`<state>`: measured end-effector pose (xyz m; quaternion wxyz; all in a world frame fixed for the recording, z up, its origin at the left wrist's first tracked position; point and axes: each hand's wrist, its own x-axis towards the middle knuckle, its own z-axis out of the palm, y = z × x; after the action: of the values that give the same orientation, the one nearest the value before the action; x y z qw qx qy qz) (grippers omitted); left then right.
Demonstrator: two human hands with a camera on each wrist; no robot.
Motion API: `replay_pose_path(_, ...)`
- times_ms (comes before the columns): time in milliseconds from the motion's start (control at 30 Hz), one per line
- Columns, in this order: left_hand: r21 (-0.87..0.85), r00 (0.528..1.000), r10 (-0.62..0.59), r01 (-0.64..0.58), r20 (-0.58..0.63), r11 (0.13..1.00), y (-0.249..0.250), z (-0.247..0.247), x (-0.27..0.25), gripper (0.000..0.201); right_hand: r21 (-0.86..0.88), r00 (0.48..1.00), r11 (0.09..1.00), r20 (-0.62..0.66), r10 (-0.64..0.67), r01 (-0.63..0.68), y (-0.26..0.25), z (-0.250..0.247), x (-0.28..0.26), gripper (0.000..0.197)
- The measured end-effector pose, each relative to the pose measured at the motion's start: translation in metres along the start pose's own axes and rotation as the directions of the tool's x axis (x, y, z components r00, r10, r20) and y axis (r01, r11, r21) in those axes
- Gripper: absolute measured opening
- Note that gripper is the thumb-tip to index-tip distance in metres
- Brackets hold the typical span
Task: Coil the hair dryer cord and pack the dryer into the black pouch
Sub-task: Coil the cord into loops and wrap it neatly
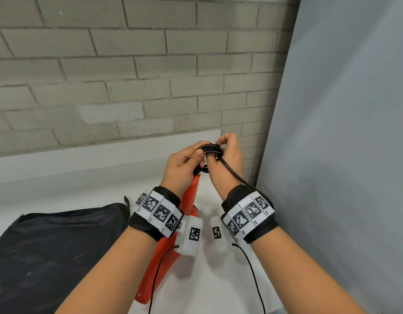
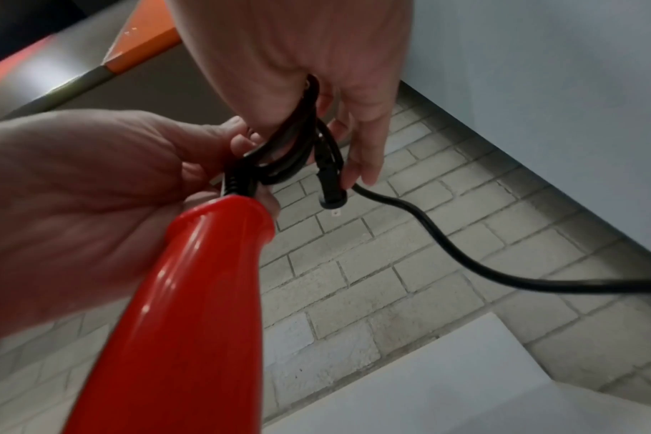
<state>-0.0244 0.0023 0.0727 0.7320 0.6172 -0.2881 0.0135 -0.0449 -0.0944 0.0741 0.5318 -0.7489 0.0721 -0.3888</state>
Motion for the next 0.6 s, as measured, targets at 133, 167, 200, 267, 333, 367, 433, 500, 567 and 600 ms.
replay_pose_path(133,-0.042,0.999,-0.027,0.028,0.042,0.999,0.001,-0.001,0.004,0.03,0.014,1.0,1.0,0.006,-0.002,0.002,0.002,0.003,0.001,0.041)
replay_pose_path(167,-0.052,0.998,-0.037,0.04,0.054,0.998,0.001,-0.001,0.005,0.03,0.021,1.0,1.0,-0.013,0.008,-0.008,0.003,0.004,0.001,0.041)
replay_pose_path(200,-0.057,0.997,-0.046,0.05,0.066,0.997,0.002,-0.001,0.005,0.03,0.028,0.999,0.999,-0.027,0.018,-0.018,0.004,0.004,0.001,0.04)
replay_pose_path(267,-0.059,0.994,-0.058,0.063,0.092,0.996,0.001,-0.002,0.006,0.028,0.023,1.0,1.0,-0.026,0.015,-0.014,0.005,0.006,0.002,0.041)
replay_pose_path(333,-0.07,0.992,-0.067,0.075,0.107,0.995,0.001,-0.004,0.007,0.028,0.008,1.0,1.0,0.003,0.002,-0.002,0.005,0.007,0.003,0.044)
replay_pose_path(367,-0.072,0.992,-0.07,0.078,0.106,0.994,0.002,-0.004,0.008,0.029,0.004,1.0,1.0,0.017,-0.003,0.003,0.004,0.008,0.004,0.045)
replay_pose_path(433,-0.073,0.995,-0.065,0.071,0.077,0.995,0.003,-0.004,0.008,0.029,-0.005,0.998,0.999,0.041,-0.037,0.037,0.006,0.009,0.005,0.046)
replay_pose_path(500,-0.061,0.999,-0.052,0.053,0.015,0.997,0.002,-0.005,0.009,0.03,-0.021,0.992,0.996,0.091,-0.086,0.088,0.005,0.011,0.005,0.044)
replay_pose_path(567,-0.055,0.998,-0.052,0.051,-0.033,0.997,0.001,-0.006,0.011,0.03,-0.028,0.978,0.987,0.139,-0.156,0.161,0.008,0.011,0.004,0.036)
replay_pose_path(600,-0.056,0.997,-0.058,0.055,-0.053,0.997,0.0,-0.008,0.013,0.029,-0.029,0.969,0.98,0.156,-0.192,0.199,0.01,0.011,0.002,0.033)
